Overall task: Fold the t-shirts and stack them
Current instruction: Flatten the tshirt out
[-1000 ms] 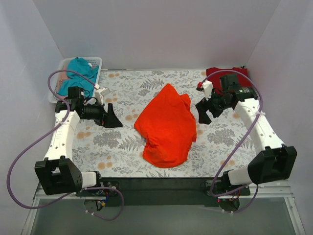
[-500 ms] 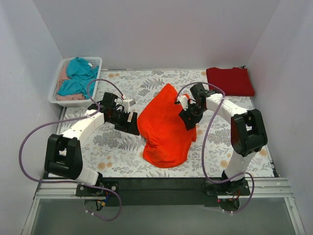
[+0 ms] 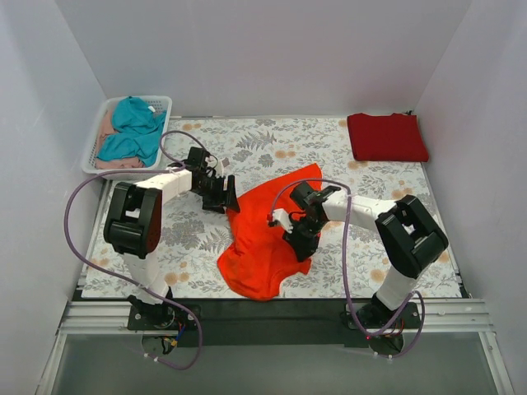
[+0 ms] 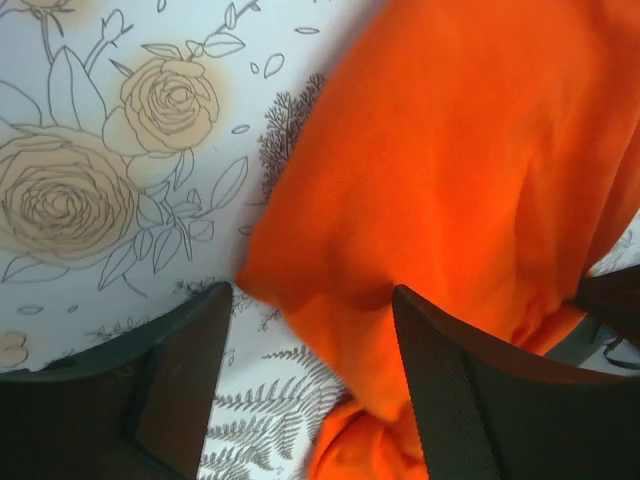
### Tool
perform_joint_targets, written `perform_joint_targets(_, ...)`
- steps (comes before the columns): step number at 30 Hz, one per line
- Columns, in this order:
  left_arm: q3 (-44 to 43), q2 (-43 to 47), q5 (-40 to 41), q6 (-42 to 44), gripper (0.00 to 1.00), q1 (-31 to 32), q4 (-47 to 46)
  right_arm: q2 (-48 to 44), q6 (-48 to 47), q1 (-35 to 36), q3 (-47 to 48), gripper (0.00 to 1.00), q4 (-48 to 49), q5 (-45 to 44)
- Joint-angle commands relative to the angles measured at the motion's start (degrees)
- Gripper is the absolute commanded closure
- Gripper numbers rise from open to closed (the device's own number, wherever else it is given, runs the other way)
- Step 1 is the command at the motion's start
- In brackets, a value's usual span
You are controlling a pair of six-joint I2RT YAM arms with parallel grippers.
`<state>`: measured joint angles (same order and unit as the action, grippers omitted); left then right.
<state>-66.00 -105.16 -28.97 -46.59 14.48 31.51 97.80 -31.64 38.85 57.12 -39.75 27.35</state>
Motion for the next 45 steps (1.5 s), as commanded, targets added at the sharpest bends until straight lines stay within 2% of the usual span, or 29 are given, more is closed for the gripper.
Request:
perform_joint_targets(1,-2.90,-2.23,-1.35,-2.54,0.38,-0.07,-1.97,-2.96,0.35,2.37,0.26,0.80,-2.08,6.22)
perform_joint_targets(3,-5.01,-4.51,-1.88,-2.02,0.51,-0.15,-1.63,-4.81,-0.09,0.62,4.04,0.76,-3.14,4.21)
perform_joint_targets(4,-8.15,-5.48,-1.53,-1.67,0.66,-0.42,-1.10,-5.33,-0.35,-0.78,5.27,0.74,-4.19,3.94)
perform_joint_targets(7,-15.36,-9.08,-0.91,-0.88,0.91,-2.95,0.74,-5.08,-0.97,-8.77,11.68,0.59,-8.05,6.12)
perform_joint_targets(8,-20.78,-9.70,-0.65,0.17,1.00,-3.66,1.45,-4.12,-1.14,-10.97,13.35,0.53,-10.85,6.83)
perform_joint_targets(9,-24.14,-10.93,-0.56,1.14,1.00,-4.10,2.06,-3.50,-1.23,-15.08,16.41,0.50,-12.27,7.27)
perform_joint_targets(12,-34.59,-11.47,-2.66,6.23,1.00,-3.85,5.92,-1.12,-0.53,-21.42,20.21,0.48,-14.13,6.49)
perform_joint_targets(15,-38.84,-9.54,-3.81,10.01,1.00,-0.25,9.18,1.60,0.70,-25.47,25.65,0.48,-14.92,4.99)
perform_joint_targets(16,-38.16,-6.66,-3.99,13.16,1.00,2.98,10.58,2.30,1.14,-26.36,29.41,0.48,-15.27,4.82)
perform_joint_targets(18,-32.83,-2.61,-4.08,16.86,1.00,7.03,11.82,4.50,2.28,-28.64,32.95,0.48,-16.41,4.99)
perform_joint_targets(20,-27.11,4.24,-1.55,22.31,1.00,14.58,12.26,6.34,2.63,-29.53,37.68,0.48,-17.29,4.90)
perform_joint_targets(22,-17.12,8.03,-0.04,25.22,1.00,21.77,13.74,7.31,2.55,-29.71,39.55,0.46,-18.34,4.47)
perform_joint_targets(24,-10.93,12.43,0.15,29.96,1.00,25.84,16.12,8.28,2.63,-29.71,40.69,0.46,-18.70,4.81)
perform_joint_targets(26,-4.77,16.02,-2.13,35.48,0.82,28.49,22.43,9.25,2.72,-29.71,41.14,0.45,-19.05,5.08)
perform_joint_targets(27,-3.71,17.26,-4.93,36.38,0.67,28.67,26.20,9.43,2.81,-29.54,41.23,0.45,-19.05,5.08)
perform_joint_targets(29,-2.65,19.46,-6.35,35.87,0.35,26.93,27.64,9.86,2.81,-29.10,41.14,0.43,-18.96,5.17)
perform_joint_targets(33,-6.24,20.36,-8.90,30.51,0.32,16.40,27.20,10.48,2.11,-25.59,39.65,0.42,-18.53,4.55)
perform_joint_targets(34,-7.29,19.65,-9.26,29.72,0.33,11.41,26.94,10.48,1.50,-24.97,38.17,0.42,-18.44,4.20)
perform_joint_targets(37,-9.41,18.51,-8.13,25.24,0.37,5.93,21.79,10.83,1.58,-23.82,34.48,0.44,-16.07,3.50)
perform_joint_targets(38,-9.50,18.07,-5.25,24.10,0.39,5.65,20.28,11.01,1.84,-23.82,34.02,0.44,-15.54,3.32)
perform_joint_targets(42,-12.74,13.24,-2.33,17.16,0.47,5.47,15.97,11.89,3.07,-23.56,34.72,0.49,-14.13,3.67)
perform_joint_targets(45,-15.21,9.20,0.22,12.23,0.43,5.56,10.69,13.11,4.82,-22.77,35.77,0.51,-11.50,3.06)
